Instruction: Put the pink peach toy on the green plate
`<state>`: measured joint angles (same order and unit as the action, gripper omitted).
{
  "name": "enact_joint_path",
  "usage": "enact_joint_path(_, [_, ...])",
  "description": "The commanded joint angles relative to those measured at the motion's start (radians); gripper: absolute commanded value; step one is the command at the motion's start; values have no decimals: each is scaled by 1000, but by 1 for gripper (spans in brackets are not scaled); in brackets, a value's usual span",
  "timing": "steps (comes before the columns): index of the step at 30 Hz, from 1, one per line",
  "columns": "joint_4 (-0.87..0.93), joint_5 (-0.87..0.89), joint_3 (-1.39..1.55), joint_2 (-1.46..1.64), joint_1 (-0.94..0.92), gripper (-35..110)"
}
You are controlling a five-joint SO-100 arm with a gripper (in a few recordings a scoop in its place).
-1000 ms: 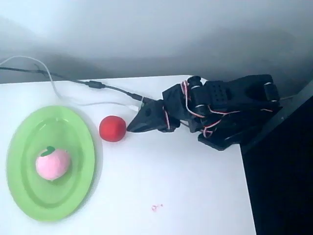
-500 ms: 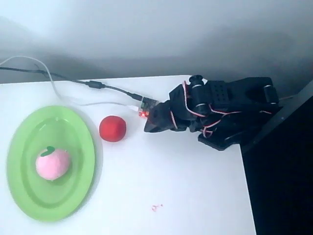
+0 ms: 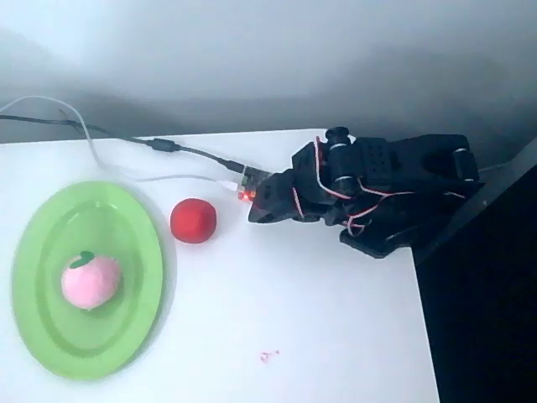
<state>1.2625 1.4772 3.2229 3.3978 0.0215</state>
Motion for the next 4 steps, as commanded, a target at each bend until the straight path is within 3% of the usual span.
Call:
enact_joint_path(1, [23,11,55,20,11,0])
enact_joint_path(4, [23,14,55,20,11,0])
